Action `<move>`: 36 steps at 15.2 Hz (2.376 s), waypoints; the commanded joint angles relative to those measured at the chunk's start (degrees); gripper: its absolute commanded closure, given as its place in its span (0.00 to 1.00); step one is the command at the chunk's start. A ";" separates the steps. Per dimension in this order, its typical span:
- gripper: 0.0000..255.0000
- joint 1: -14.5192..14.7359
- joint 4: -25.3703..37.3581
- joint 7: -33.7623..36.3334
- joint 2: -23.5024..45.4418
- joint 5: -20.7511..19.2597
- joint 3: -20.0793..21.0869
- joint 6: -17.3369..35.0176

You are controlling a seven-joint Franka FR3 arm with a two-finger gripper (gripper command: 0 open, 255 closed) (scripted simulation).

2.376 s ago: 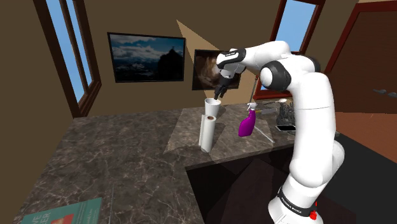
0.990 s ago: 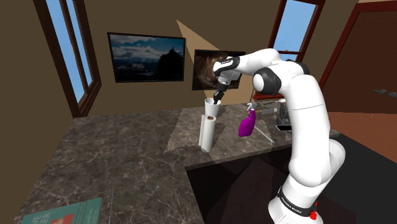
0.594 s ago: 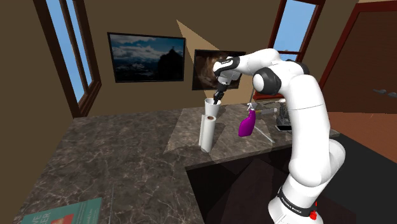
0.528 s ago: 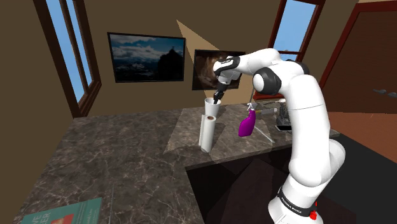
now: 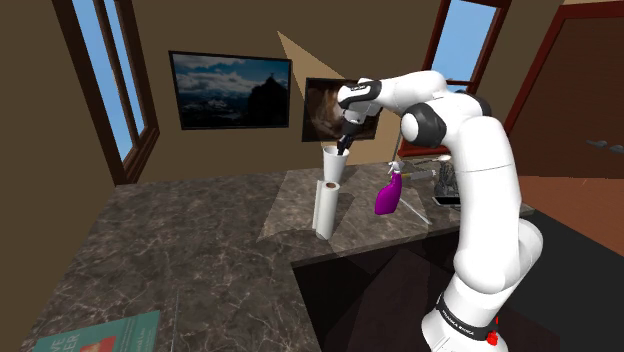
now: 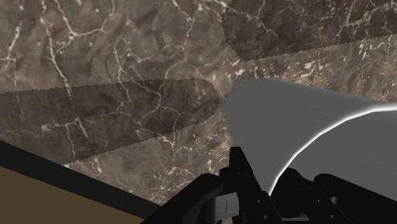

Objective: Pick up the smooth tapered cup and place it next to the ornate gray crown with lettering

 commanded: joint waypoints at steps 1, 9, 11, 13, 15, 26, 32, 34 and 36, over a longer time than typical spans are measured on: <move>1.00 -0.09 1.49 0.52 -0.04 -0.19 -0.05 -1.44; 1.00 -0.68 6.77 2.05 -0.60 -0.82 -0.32 -7.00; 1.00 -0.89 8.34 2.43 -0.58 -0.91 -0.36 -8.49; 1.00 -1.14 10.04 2.82 -0.49 -0.97 -0.38 -10.02; 1.00 -1.43 11.86 3.21 -0.31 -1.00 -0.38 -11.60; 1.00 -4.06 25.51 5.71 2.73 -0.37 -0.02 -21.74; 1.00 -7.37 39.47 8.04 7.93 1.02 0.96 -29.91; 1.00 -7.21 35.63 6.65 5.35 0.56 0.40 -29.02; 1.00 -6.62 27.41 3.74 0.42 -0.41 -0.91 -26.48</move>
